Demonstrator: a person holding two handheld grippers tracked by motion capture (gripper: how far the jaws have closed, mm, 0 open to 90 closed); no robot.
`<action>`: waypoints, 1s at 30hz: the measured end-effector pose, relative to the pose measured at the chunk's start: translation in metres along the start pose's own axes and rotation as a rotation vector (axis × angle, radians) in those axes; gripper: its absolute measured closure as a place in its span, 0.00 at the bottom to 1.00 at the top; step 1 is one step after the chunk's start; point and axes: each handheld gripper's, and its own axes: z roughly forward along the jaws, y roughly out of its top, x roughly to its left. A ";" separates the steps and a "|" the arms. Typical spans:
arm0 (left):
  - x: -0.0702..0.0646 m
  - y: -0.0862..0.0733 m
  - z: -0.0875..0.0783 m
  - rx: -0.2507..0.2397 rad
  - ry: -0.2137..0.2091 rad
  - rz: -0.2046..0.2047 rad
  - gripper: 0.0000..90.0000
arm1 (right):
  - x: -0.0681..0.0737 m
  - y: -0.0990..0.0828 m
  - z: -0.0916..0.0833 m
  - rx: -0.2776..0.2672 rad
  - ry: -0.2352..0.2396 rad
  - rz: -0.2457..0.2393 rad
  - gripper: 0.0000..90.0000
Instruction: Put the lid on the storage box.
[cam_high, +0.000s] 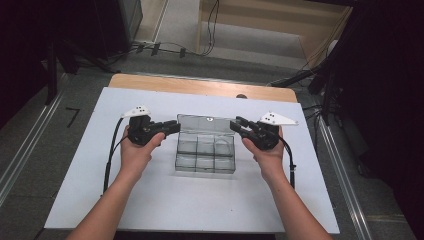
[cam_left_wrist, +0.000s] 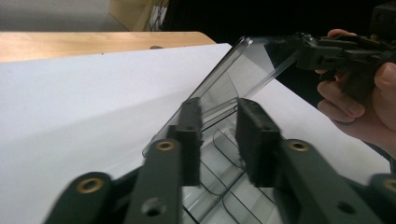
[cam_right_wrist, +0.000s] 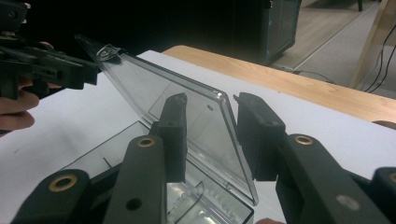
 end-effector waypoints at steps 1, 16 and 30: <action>0.000 -0.002 0.001 0.006 -0.007 -0.007 0.90 | 0.001 0.000 -0.001 0.000 -0.002 -0.004 0.69; -0.005 -0.005 0.009 0.007 -0.070 -0.034 1.00 | 0.012 -0.006 -0.010 0.002 0.012 -0.046 0.56; -0.008 -0.008 0.009 0.001 -0.093 -0.033 1.00 | 0.003 -0.028 -0.037 0.026 0.016 0.055 0.72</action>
